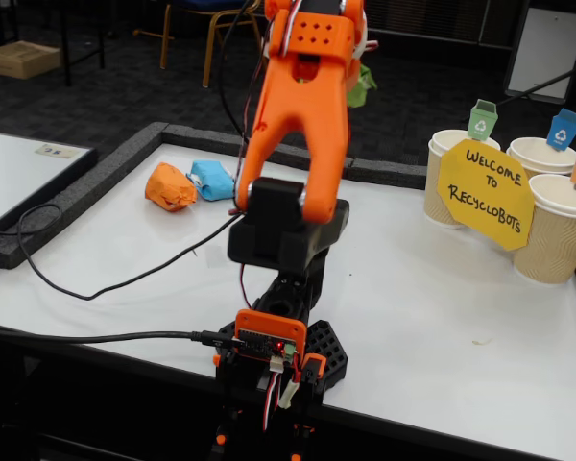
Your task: Sort rubbish by color.
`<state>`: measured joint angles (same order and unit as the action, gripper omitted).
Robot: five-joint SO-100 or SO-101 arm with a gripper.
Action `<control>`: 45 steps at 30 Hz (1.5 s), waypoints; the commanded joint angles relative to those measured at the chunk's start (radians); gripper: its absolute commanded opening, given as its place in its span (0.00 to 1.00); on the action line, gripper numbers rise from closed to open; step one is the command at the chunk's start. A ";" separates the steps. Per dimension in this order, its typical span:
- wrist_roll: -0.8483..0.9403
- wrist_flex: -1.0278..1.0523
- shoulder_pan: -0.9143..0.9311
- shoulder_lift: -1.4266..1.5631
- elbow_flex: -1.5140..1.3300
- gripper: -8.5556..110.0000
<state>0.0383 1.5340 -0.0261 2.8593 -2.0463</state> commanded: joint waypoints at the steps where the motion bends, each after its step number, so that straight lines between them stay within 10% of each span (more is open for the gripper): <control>1: -0.005 0.025 0.063 0.026 0.135 0.07; 45: -0.005 0.044 0.583 0.018 0.316 0.07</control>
<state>0.0383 1.6368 0.5200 2.8885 -1.7671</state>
